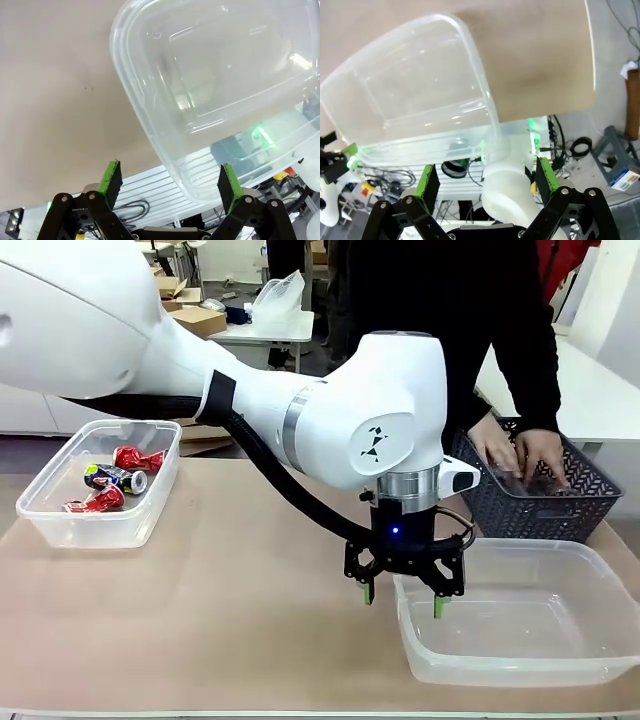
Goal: Sort the waste into each basket.
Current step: Pick up the Organizing box on the right side of the table and lift it.
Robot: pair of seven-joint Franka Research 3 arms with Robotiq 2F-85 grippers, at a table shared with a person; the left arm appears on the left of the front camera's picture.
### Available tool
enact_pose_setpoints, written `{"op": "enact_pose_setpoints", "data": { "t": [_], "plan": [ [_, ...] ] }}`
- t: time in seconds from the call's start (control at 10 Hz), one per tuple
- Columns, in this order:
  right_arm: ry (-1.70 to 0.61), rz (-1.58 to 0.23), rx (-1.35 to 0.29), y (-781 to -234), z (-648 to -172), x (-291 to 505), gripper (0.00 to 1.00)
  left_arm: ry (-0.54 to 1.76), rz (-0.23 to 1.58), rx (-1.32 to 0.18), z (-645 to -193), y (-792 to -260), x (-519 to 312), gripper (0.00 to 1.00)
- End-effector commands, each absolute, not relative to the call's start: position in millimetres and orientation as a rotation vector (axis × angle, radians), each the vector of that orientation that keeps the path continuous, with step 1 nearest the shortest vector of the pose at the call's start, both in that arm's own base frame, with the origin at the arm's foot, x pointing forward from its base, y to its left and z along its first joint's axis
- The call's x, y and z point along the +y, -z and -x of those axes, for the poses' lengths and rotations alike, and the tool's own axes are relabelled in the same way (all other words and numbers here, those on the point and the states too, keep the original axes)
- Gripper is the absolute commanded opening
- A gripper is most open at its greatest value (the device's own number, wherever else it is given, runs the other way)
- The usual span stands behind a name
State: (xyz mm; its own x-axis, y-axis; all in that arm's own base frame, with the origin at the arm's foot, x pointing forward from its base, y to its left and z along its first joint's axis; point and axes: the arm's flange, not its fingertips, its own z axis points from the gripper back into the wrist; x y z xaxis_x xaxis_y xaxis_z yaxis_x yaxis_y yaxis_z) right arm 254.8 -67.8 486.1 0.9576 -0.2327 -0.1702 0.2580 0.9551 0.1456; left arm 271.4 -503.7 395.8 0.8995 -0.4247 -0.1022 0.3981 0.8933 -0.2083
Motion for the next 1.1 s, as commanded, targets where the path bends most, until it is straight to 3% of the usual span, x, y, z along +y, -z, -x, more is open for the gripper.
{"op": "enact_pose_setpoints", "data": {
  "t": [0.0, 0.5, 1.0],
  "plan": [
    [0.179, -0.149, 0.207, -477.7, -259.8, -68.2, 1.0, 0.426, 0.185, 0.146, -272.4, -395.8, -503.3, 1.0],
    [0.188, -0.122, 0.218, -371.9, -257.5, -46.6, 1.0, 0.354, 0.106, 0.062, -255.8, -398.3, -525.5, 1.0],
    [0.221, -0.12, 0.324, -320.2, -252.6, -45.2, 1.0, 0.283, 0.066, 0.093, -262.8, -375.0, -526.8, 1.0]
  ]
}}
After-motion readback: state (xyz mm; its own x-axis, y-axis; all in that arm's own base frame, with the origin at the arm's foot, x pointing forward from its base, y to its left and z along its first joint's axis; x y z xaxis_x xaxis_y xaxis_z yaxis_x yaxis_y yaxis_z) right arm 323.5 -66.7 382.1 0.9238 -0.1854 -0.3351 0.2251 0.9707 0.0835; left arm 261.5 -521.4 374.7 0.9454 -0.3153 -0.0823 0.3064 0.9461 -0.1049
